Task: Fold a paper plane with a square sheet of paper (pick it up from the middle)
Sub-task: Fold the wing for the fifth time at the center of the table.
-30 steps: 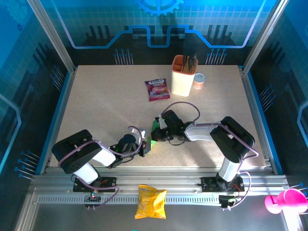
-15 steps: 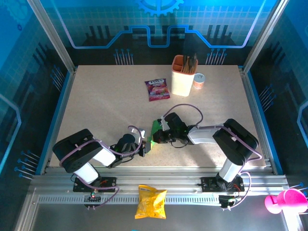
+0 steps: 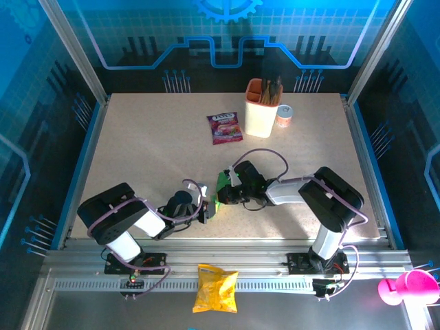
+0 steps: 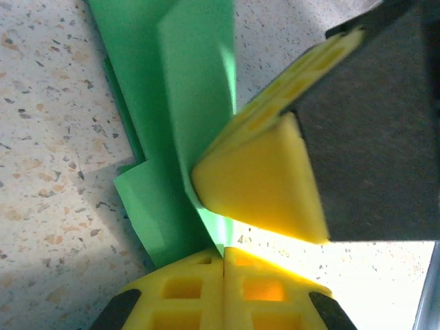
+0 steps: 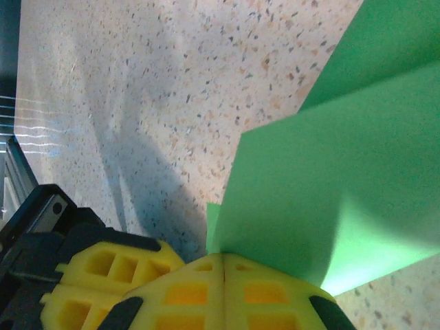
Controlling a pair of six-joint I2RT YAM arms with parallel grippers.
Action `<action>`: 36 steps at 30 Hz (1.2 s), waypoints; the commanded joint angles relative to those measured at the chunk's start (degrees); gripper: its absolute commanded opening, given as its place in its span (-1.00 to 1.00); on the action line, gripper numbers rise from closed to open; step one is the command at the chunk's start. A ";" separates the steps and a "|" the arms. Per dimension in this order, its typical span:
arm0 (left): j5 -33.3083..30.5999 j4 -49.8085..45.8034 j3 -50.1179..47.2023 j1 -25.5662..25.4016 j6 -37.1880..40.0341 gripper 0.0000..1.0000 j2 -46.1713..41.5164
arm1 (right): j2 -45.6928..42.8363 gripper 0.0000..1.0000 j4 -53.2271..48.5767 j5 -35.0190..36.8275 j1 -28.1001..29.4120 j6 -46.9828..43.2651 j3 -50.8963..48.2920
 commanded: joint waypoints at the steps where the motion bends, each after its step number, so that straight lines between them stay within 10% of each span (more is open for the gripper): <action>1: 0.04 -6.01 -0.82 0.47 -0.75 -1.00 3.36 | 1.80 -1.00 2.54 -0.08 -1.38 -0.58 1.54; 36: 2.22 -4.76 -0.74 1.14 -0.99 -1.00 5.03 | 0.25 -1.00 4.11 -0.24 -1.47 -0.07 1.36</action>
